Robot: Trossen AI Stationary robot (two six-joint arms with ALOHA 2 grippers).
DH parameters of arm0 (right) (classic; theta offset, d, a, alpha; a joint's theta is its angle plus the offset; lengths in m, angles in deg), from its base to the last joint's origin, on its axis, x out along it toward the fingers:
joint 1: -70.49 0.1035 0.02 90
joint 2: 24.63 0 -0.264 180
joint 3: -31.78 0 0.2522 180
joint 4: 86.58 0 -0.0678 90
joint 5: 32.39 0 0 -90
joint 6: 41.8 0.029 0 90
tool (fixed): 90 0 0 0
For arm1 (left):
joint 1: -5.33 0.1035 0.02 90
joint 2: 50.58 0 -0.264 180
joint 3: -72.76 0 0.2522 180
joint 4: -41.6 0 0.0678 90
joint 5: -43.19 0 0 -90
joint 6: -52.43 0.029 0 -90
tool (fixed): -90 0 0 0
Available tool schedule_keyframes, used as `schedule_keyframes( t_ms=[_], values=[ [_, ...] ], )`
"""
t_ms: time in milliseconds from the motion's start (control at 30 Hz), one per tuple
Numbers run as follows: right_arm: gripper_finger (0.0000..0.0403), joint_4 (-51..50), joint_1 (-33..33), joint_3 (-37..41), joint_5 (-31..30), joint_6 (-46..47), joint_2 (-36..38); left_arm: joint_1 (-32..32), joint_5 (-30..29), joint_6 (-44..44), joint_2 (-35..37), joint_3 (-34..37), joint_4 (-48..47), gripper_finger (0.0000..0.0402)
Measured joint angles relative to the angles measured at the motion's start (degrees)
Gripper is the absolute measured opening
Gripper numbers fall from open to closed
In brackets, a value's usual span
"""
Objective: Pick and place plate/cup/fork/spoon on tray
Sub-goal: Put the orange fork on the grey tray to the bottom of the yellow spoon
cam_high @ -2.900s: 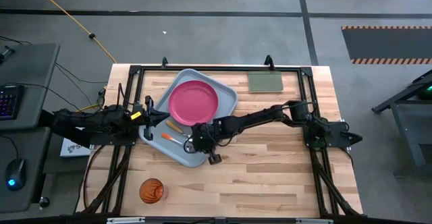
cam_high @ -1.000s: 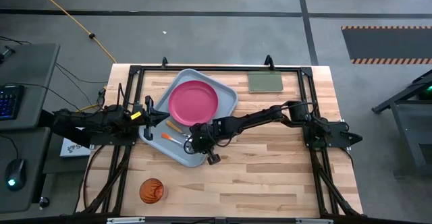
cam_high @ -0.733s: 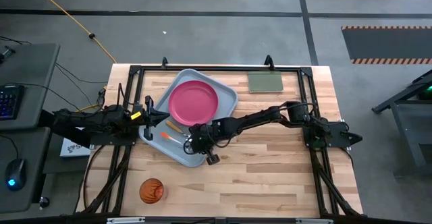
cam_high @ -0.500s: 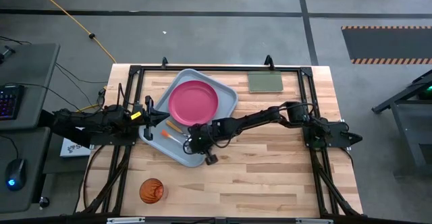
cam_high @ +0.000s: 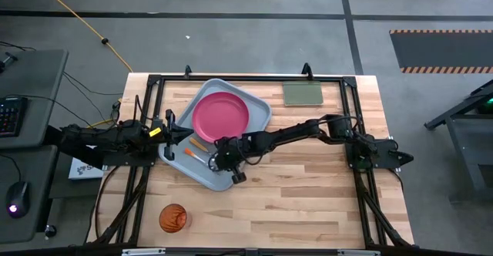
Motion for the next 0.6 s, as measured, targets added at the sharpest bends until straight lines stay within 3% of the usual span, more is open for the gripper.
schedule_keyframes(
  t_ms=[300, 600],
  values=[
    [0.0, -6.7, 0.13, -0.02, 8.03, 0.4, 1.09, 0.0, 0.0, -0.02, 0.0, 0.01, 0.0, 0.0003],
    [0.0, -3.05, 0.44, -0.02, 5.83, 0.23, 0.6, 0.0, 0.0, -0.04, 0.0, 0.0, -0.02, 0.0003]
  ],
)
